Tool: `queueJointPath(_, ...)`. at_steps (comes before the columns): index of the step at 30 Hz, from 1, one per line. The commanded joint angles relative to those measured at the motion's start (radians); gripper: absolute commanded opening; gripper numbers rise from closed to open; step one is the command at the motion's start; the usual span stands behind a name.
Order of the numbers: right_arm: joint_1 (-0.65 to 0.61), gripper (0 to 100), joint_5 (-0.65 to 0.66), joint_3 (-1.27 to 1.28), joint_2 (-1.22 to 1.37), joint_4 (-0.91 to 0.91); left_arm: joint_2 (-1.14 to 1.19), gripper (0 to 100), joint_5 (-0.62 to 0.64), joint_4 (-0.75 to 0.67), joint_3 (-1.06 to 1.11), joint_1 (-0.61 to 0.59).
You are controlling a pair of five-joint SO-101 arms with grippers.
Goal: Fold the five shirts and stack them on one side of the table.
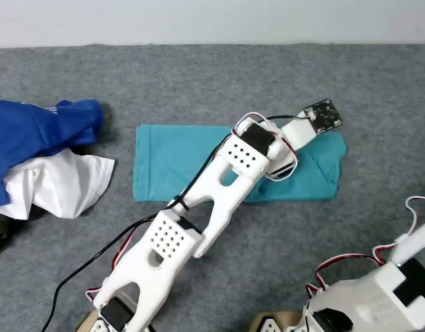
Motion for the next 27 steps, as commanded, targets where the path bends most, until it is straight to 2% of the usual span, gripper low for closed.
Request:
queueJointPath(1, 0.012, 1.2, 0.008, -0.054, -0.067, 0.041, -0.023, 13, -0.012, 0.107, -0.14, 0.029)
queueJointPath(5, 0.012, 1.2, 0.008, -0.054, -0.067, 0.041, -0.015, 13, -0.015, 0.209, -0.259, 0.06)
queueJointPath(10, 0.012, 1.2, 0.008, -0.054, -0.067, 0.041, -0.012, 13, -0.017, 0.244, -0.266, 0.034)
queueJointPath(18, 0.01, 1.2, 0.008, -0.054, -0.067, 0.041, -0.012, 13, -0.063, 0.241, -0.157, 0.002)
queueJointPath(27, 0.012, 1.2, 0.008, -0.054, -0.067, 0.041, -0.014, 13, -0.06, 0.15, -0.117, -0.035)
